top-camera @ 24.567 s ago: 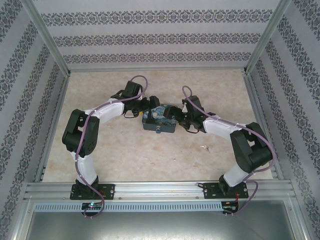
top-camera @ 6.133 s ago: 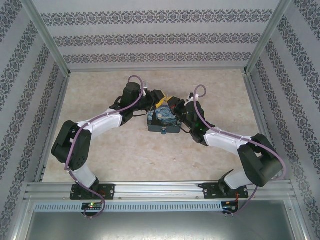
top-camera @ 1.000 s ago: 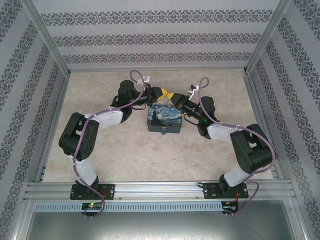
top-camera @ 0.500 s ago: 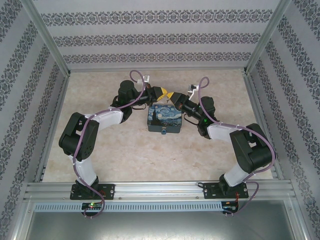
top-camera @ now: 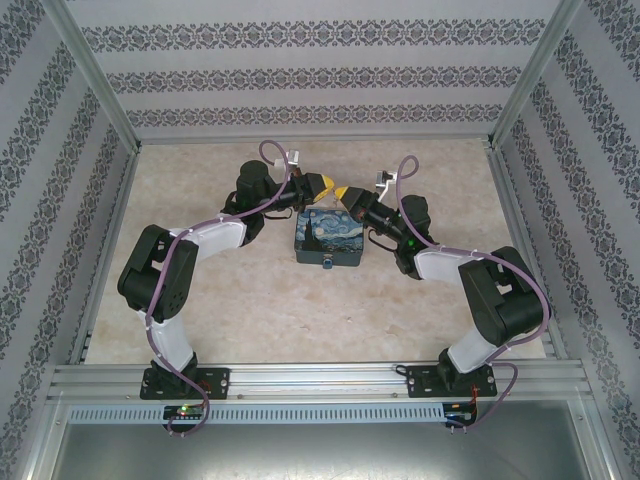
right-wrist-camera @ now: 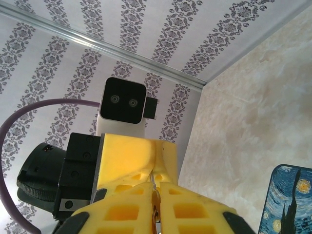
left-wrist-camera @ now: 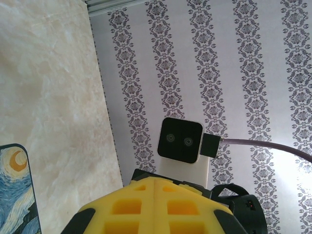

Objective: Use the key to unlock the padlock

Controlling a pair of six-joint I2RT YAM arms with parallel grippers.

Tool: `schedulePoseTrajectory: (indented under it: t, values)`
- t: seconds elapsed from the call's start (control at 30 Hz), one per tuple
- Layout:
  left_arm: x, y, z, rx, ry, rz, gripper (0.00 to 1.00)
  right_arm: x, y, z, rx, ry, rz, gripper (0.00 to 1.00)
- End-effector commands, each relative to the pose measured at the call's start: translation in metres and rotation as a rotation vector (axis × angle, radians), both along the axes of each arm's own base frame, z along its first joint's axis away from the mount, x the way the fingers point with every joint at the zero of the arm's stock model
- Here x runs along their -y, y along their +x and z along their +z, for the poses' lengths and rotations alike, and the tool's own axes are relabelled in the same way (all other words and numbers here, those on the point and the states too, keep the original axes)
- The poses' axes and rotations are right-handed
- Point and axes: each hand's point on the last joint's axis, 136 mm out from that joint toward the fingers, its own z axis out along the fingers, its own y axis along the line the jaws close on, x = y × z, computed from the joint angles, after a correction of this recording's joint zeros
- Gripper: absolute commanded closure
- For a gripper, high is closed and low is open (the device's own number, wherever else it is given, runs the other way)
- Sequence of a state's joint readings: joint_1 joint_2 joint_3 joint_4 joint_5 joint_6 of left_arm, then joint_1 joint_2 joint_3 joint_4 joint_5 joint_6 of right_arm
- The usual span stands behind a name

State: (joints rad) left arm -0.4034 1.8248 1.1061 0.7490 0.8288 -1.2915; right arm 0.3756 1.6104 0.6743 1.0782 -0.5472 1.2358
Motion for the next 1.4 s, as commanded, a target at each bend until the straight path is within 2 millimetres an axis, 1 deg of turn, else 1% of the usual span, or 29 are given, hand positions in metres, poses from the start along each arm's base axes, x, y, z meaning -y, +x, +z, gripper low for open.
schedulePoseTrajectory:
  t: [0.0,0.07,0.23,0.37,0.43,0.47,0.5,0.53,0.57,0.6,0.67,0.8,0.93,1.07,1.1,1.17,1.27,1.37]
  values:
    - [-0.003,0.004,0.01,0.048,-0.022,0.015,1.0,0.0,-0.002,-0.001,0.017,0.011,0.002,0.95]
    - [-0.003,0.004,0.011,0.049,-0.022,0.015,1.0,-0.001,-0.002,0.0,0.019,0.015,0.004,1.0]
    - [-0.004,0.003,0.011,0.049,-0.023,0.015,1.0,0.0,-0.001,0.001,0.023,0.023,0.005,1.0]
    - [-0.007,-0.002,0.013,0.049,-0.027,0.018,0.99,0.004,-0.002,0.0,0.02,0.031,-0.006,1.0]
    - [-0.011,-0.006,0.014,0.047,-0.021,0.037,0.91,0.007,-0.002,-0.003,0.009,0.033,-0.01,1.0]
    - [-0.014,-0.009,0.014,0.048,-0.016,0.05,0.88,0.009,-0.002,-0.005,0.002,0.034,-0.015,1.0]
    - [-0.017,-0.01,0.013,0.046,-0.009,0.065,0.8,0.011,-0.002,-0.006,-0.001,0.037,-0.019,1.0]
    - [-0.02,-0.013,0.012,0.041,-0.003,0.076,0.65,0.012,-0.002,-0.007,-0.004,0.037,-0.019,1.0]
    - [-0.023,-0.015,0.013,0.038,0.004,0.094,0.44,0.012,-0.002,-0.008,-0.011,0.038,-0.017,1.0]
    - [-0.027,-0.018,0.009,0.027,0.017,0.11,0.3,0.012,-0.002,-0.009,-0.014,0.038,-0.013,1.0]
    - [-0.034,-0.023,0.006,0.018,0.044,0.137,0.2,0.011,-0.003,-0.012,-0.022,0.035,-0.005,1.0]
    - [-0.046,-0.035,-0.002,0.006,0.123,0.173,0.12,0.012,-0.003,-0.019,-0.043,0.031,0.0,1.0]
    - [-0.056,-0.057,-0.02,0.0,0.259,0.147,0.1,0.015,-0.001,-0.023,-0.061,0.027,-0.005,1.0]
    - [-0.069,-0.085,-0.05,-0.015,0.384,0.118,0.1,0.014,-0.001,-0.021,-0.059,0.021,0.014,1.0]
    - [-0.072,-0.093,-0.061,-0.025,0.411,0.107,0.1,0.015,-0.001,-0.023,-0.067,0.014,0.013,1.0]
    - [-0.075,-0.108,-0.075,-0.036,0.453,0.083,0.1,0.018,0.002,-0.029,-0.093,0.005,0.002,1.0]
    - [-0.073,-0.13,-0.1,-0.029,0.548,0.018,0.1,0.023,0.01,-0.045,-0.166,-0.004,-0.03,1.0]
    - [-0.063,-0.148,-0.121,0.006,0.657,-0.054,0.11,0.026,0.019,-0.058,-0.229,-0.006,-0.058,1.0]
